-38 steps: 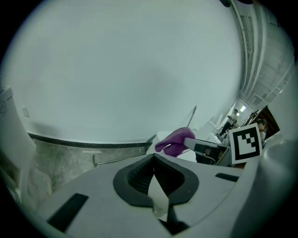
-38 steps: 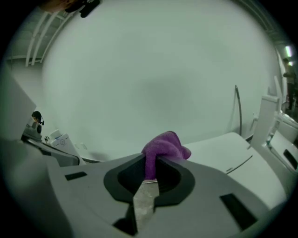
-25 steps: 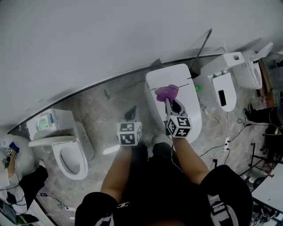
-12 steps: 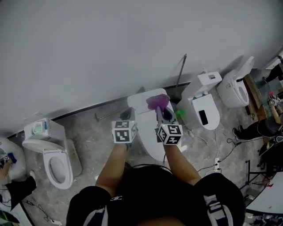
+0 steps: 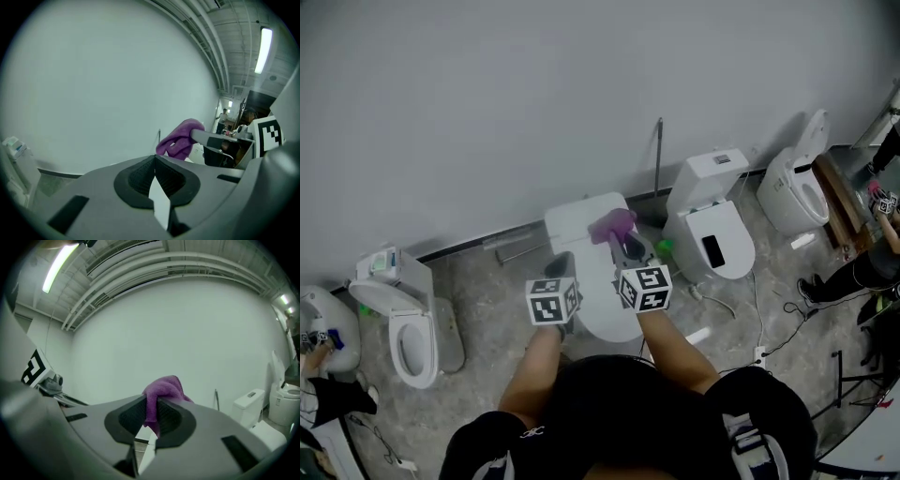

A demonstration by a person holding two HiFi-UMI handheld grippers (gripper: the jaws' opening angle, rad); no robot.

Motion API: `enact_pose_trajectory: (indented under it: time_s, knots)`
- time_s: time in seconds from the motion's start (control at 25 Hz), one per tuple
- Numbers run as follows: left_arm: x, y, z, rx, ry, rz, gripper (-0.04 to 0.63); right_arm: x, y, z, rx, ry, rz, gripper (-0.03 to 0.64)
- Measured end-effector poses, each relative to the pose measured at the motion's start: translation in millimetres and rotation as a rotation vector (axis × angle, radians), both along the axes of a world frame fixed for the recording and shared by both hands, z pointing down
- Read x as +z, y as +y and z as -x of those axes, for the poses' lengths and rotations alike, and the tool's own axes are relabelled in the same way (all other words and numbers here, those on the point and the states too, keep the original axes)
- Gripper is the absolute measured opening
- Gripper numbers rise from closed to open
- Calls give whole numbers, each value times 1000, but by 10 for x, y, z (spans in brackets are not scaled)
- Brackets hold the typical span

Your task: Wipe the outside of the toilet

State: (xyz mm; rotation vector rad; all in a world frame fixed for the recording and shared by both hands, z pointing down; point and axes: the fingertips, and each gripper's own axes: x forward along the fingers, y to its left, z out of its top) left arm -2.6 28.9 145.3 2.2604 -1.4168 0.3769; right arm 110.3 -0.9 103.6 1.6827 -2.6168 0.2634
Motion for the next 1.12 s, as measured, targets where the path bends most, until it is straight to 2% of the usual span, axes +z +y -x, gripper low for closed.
enact_pose_trajectory:
  time_s: [0.16, 0.4, 0.56, 0.92, 1.12]
  knots:
    - [-126, 251, -116, -20, -40, -19, 6, -47, 195, -111, -25, -11, 11, 48]
    - [-451, 399, 80, -89, -64, -85, 6, -180, 399, 23, -79, -29, -21, 48]
    - [-442, 443, 175, -99, -70, -89, 6, -244, 437, 114, -96, -42, -45, 48]
    - [-456, 554, 84, -109, -50, -97, 6, -316, 586, 60, -127, -39, -53, 48]
    - [-418, 672, -50, -100, -14, -81, 6, -313, 697, 22, -155, -36, -54, 48]
